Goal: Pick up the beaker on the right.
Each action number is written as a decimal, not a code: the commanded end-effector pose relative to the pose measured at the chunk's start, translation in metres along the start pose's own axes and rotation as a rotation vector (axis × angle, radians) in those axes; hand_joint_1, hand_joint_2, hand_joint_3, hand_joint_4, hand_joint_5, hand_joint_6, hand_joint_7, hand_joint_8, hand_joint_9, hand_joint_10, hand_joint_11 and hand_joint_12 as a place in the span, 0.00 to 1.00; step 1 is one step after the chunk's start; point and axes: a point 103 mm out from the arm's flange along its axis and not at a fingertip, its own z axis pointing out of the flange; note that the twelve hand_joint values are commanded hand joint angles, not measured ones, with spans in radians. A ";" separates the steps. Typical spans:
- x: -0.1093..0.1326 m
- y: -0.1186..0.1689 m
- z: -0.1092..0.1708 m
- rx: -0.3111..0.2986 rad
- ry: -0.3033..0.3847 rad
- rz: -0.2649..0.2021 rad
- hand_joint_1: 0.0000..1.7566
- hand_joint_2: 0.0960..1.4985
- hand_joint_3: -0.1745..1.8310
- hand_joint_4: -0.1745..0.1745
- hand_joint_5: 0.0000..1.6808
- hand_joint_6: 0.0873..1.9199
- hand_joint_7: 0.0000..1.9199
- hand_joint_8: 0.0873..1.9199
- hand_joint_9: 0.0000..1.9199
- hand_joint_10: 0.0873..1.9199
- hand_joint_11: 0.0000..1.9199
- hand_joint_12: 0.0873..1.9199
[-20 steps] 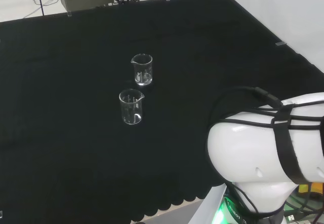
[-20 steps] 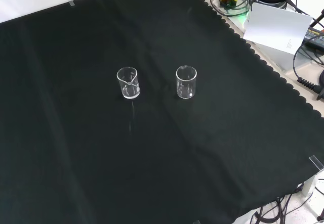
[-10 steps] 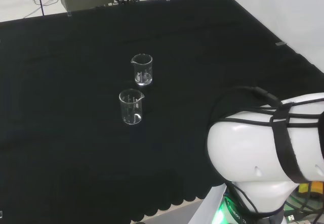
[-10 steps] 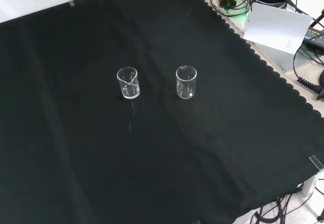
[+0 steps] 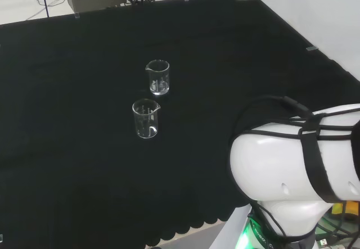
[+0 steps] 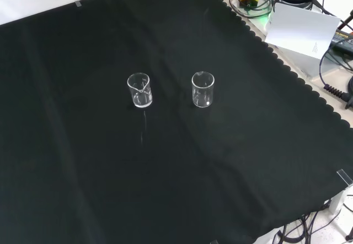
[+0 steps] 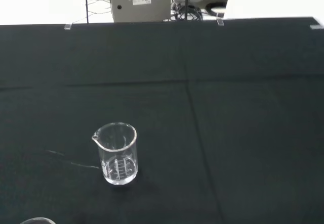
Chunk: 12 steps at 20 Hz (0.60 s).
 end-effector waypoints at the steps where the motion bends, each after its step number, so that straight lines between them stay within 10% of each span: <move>1: -0.012 0.031 0.041 0.016 0.063 -0.006 0.05 0.82 0.20 0.41 0.23 0.00 0.09 0.29 0.22 0.21 0.06 0.73; 4: -0.022 0.058 0.064 -0.001 0.197 -0.028 0.08 0.81 0.19 0.40 0.24 0.00 0.10 0.30 0.22 0.29 0.07 0.73; 12: -0.025 0.139 0.124 0.038 0.251 -0.080 0.15 0.76 0.17 0.39 0.22 0.00 0.12 0.31 0.24 0.31 0.09 0.73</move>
